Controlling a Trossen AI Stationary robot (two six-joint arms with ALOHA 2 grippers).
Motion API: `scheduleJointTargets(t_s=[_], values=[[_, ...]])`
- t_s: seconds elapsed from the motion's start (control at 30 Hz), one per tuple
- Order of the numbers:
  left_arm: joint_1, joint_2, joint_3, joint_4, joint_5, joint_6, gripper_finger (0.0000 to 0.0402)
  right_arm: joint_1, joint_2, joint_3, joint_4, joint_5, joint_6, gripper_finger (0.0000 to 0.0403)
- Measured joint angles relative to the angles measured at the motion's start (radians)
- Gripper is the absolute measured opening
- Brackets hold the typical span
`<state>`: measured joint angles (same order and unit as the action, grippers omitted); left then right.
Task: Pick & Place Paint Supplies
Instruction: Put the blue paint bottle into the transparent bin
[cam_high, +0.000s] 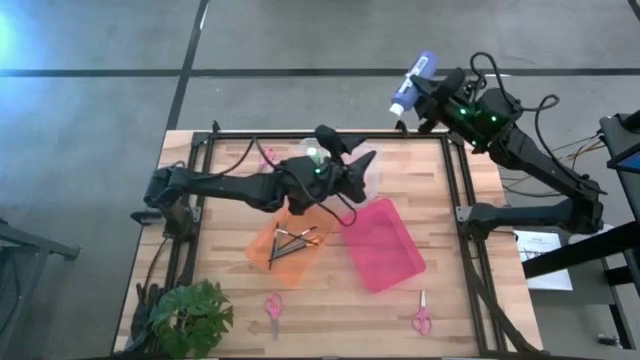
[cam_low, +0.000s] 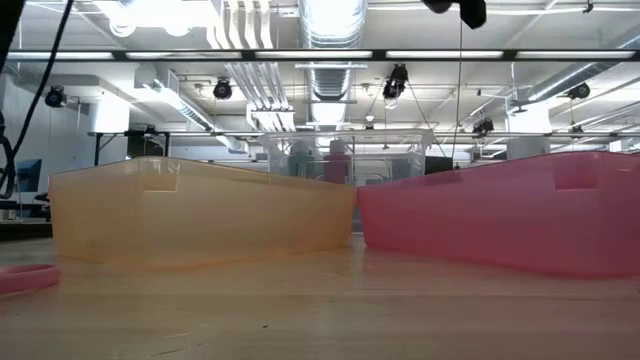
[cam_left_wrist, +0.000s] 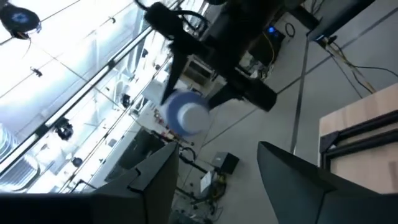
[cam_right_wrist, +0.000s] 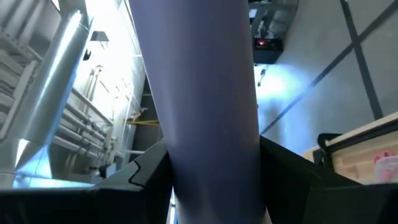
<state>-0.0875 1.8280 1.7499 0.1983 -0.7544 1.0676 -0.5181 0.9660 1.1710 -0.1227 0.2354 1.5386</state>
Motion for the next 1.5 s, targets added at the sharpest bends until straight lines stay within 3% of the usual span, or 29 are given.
scheduleJointTargets(t_s=[0.27, 0.6, 1.5], values=[[0.040, 0.041, 0.066, 0.126, -0.024, 0.098, 0.0225, 0.057, 0.106, 0.099, 0.001, -0.007, 0.002, 0.0186], [0.068, 0.043, 0.064, 0.112, 0.004, 0.107, 0.0225, 0.077, 0.176, 0.165, 0.013, -0.024, 0.005, 0.0186], [0.086, 0.045, 0.064, 0.149, 0.011, 0.084, 0.0225, 0.141, 0.195, 0.163, 0.054, -0.031, 0.022, 0.0186]])
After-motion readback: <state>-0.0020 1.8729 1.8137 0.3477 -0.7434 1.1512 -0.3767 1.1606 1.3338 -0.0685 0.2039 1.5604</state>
